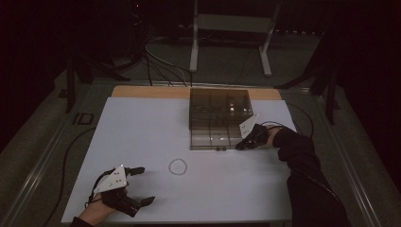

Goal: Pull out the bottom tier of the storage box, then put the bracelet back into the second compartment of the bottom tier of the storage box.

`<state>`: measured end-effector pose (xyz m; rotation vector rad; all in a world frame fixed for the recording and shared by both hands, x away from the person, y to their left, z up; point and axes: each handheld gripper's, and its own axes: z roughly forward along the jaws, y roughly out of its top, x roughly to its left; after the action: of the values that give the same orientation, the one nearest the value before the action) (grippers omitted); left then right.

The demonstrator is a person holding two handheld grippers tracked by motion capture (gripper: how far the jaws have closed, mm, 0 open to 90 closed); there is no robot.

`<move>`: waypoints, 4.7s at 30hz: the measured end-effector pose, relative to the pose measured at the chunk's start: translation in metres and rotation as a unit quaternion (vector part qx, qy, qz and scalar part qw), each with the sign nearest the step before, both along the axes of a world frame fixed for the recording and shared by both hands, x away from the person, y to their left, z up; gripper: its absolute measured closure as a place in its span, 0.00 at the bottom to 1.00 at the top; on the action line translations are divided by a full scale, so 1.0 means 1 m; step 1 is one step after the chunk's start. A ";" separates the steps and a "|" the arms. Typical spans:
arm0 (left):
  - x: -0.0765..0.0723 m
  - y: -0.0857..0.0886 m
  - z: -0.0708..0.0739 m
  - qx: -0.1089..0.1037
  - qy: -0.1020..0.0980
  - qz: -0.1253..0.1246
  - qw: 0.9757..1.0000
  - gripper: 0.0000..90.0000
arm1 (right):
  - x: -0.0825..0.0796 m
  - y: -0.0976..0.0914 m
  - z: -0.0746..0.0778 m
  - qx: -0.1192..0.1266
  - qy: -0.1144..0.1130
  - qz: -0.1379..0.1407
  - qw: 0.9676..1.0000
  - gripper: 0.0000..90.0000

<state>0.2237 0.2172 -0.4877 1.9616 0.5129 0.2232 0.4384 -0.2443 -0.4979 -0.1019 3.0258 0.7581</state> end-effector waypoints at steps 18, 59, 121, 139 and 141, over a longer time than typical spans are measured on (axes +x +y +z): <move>0.000 0.000 0.000 0.002 -0.001 -0.001 1.000 0.00 | -0.002 0.011 0.015 -0.006 -0.022 -0.048 0.999 0.47; 0.000 -0.004 -0.001 0.019 0.004 0.002 1.000 0.00 | -0.088 -0.015 0.023 0.168 -0.027 -0.176 0.970 0.13; 0.001 -0.012 0.005 0.029 0.010 -0.006 1.000 0.00 | -0.177 -0.030 -0.002 0.246 -0.038 -0.271 0.930 0.10; 0.011 -0.031 0.043 0.047 0.013 -0.014 0.999 0.00 | -0.177 -0.030 0.001 0.250 -0.038 -0.272 0.928 0.11; 0.014 -0.034 0.047 0.050 0.016 -0.013 0.999 0.00 | -0.177 -0.030 0.001 0.251 -0.037 -0.272 0.928 0.11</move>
<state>0.2378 0.1829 -0.4407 2.0712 0.5049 0.2047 0.2611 -0.2743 -0.4972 0.6641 2.4757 1.3579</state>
